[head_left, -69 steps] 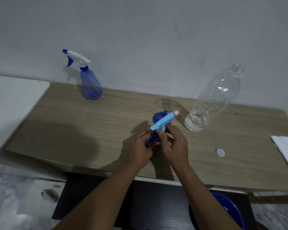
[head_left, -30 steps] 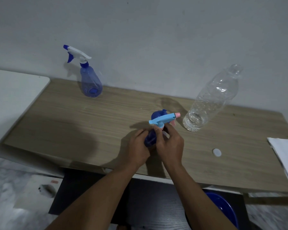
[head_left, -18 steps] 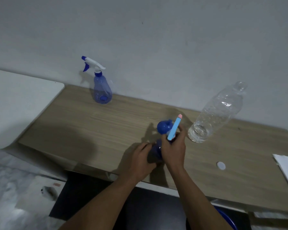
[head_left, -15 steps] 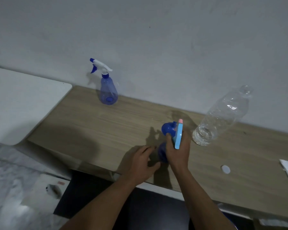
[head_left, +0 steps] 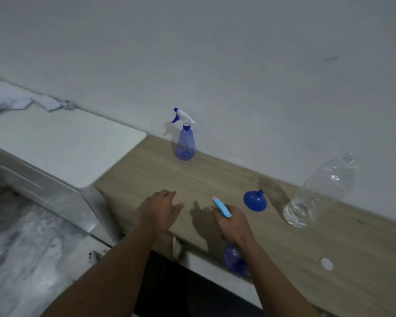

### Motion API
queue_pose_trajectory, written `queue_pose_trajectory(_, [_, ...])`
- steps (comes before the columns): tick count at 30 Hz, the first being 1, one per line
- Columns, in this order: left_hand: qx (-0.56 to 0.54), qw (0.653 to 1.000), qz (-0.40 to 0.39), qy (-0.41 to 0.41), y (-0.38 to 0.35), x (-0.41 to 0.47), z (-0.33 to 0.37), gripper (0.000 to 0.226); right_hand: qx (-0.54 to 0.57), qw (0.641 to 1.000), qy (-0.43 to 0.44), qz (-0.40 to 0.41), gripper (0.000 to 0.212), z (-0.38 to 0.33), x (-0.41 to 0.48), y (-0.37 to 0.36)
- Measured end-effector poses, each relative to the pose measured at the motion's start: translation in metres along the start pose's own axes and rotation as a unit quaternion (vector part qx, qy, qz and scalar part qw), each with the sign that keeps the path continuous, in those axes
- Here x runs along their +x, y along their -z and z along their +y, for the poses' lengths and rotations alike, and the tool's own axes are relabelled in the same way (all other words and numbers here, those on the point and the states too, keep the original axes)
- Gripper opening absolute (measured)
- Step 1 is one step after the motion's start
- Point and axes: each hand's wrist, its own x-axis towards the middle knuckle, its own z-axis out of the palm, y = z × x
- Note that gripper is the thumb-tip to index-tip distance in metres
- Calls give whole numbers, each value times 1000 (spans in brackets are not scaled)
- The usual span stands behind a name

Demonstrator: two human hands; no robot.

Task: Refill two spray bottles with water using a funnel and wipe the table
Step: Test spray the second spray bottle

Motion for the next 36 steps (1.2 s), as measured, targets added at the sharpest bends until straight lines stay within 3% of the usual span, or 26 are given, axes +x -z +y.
queue_pose_trajectory(6, [18, 999, 3, 33, 26, -14, -9, 63, -9, 998, -30, -53, 43, -10, -23, -14])
queue_pose_trajectory(22, [-3, 999, -18, 34, 49, -26, 3, 59, -59, 997, -32, -40, 44, -20, -44, -2])
queue_pose_trajectory(28, [16, 999, -20, 43, 54, -23, 4, 59, -75, 996, -38, -36, 55, -23, -41, 4])
queue_pose_trajectory(36, [31, 998, -37, 50, 54, -17, 5, 62, -53, 997, -28, -42, 49, -22, -40, 7])
